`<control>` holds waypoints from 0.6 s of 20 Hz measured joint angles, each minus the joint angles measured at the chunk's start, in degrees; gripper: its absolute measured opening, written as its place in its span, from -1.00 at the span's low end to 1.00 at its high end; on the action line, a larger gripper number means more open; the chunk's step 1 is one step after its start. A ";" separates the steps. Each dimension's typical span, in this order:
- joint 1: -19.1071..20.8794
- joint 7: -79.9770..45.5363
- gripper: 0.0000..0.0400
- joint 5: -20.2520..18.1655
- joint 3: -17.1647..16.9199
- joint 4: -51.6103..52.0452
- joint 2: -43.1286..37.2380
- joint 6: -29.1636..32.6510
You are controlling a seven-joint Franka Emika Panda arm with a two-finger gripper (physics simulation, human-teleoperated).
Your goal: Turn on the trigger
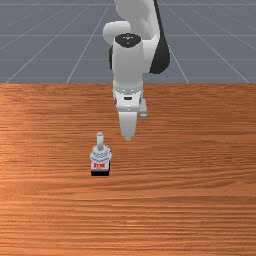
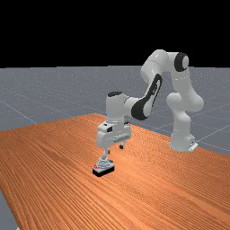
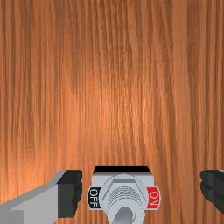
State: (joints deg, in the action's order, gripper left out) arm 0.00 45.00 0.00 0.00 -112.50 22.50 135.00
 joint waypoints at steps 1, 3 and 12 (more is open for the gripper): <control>-1.52 -4.27 0.22 0.54 0.21 0.87 0.54 -0.34; -6.82 -12.07 -0.55 1.55 1.78 3.60 2.21 -1.41; -13.82 -19.01 -0.99 2.47 4.14 8.72 5.74 -3.25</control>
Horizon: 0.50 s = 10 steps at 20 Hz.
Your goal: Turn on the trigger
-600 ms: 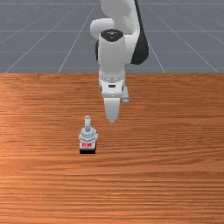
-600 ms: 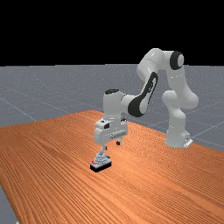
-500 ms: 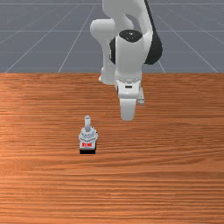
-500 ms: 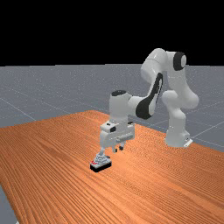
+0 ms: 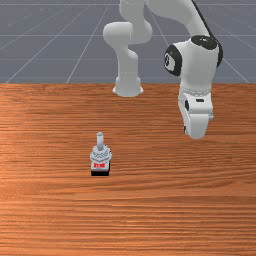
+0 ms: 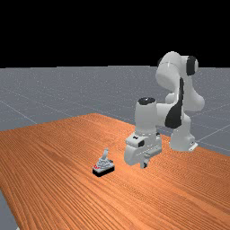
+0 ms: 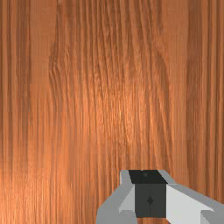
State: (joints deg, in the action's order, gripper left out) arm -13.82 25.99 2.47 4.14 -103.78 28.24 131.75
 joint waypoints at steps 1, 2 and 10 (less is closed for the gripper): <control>-0.15 -0.28 -1.00 0.27 -0.13 -0.14 -0.01 0.23; -0.18 -0.90 -1.00 0.01 -0.15 -0.88 -0.43 0.60; -0.53 -2.26 -1.00 -0.16 -0.17 -4.57 -2.70 2.02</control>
State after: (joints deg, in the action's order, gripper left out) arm -14.35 23.73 2.31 3.97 -108.35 25.54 133.77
